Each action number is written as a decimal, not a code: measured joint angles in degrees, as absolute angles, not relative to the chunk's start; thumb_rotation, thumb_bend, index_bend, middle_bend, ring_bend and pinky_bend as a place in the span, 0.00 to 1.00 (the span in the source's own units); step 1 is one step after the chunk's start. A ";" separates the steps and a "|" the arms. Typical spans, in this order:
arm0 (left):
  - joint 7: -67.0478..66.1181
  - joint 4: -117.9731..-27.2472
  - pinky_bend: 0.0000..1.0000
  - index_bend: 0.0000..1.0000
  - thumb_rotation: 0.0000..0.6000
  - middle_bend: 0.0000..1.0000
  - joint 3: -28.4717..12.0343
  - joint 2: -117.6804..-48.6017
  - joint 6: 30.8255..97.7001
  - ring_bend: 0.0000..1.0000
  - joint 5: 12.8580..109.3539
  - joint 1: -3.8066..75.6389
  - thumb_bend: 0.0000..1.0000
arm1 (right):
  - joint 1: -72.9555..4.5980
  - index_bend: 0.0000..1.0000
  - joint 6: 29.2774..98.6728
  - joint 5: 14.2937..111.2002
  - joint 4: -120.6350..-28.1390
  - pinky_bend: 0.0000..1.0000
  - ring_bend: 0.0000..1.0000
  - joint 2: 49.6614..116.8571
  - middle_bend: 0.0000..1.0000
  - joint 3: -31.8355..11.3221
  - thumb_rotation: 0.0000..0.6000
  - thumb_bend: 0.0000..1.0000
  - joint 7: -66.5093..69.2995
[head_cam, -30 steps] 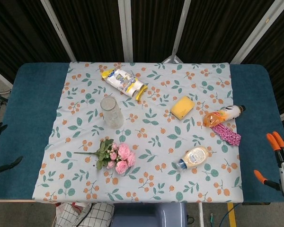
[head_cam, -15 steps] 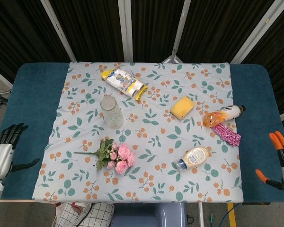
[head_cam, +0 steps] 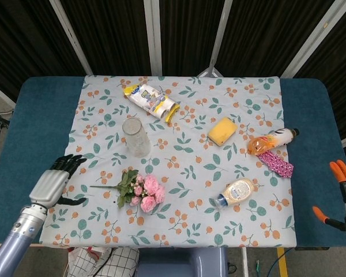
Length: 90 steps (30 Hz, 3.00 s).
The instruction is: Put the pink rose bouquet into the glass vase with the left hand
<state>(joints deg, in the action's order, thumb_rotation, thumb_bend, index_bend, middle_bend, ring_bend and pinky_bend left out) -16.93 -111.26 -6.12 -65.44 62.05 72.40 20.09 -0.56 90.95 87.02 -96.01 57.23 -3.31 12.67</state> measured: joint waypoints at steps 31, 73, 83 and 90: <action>-32.30 -99.62 0.03 0.12 1.00 0.15 -7.80 -94.30 59.74 0.00 61.70 32.75 0.15 | -0.15 0.08 89.79 85.20 -94.06 0.00 0.09 57.09 0.03 -4.34 1.00 0.24 17.20; -42.76 -92.05 0.40 0.56 1.00 0.54 -6.03 -101.73 68.83 0.39 64.95 37.27 0.48 | 0.20 0.08 88.44 84.35 -93.53 0.00 0.09 56.59 0.03 -5.04 1.00 0.24 23.60; -32.61 -99.95 0.40 0.56 1.00 0.53 -8.43 -93.87 70.86 0.39 72.06 36.50 0.47 | 0.29 0.08 88.45 83.84 -93.76 0.00 0.09 56.56 0.03 -5.33 1.00 0.24 23.27; -23.58 -110.44 0.40 0.55 1.00 0.52 -13.84 -86.53 72.45 0.39 76.45 36.66 0.46 | 0.14 0.08 87.97 83.39 -93.91 0.00 0.09 56.73 0.03 -5.47 1.00 0.24 22.38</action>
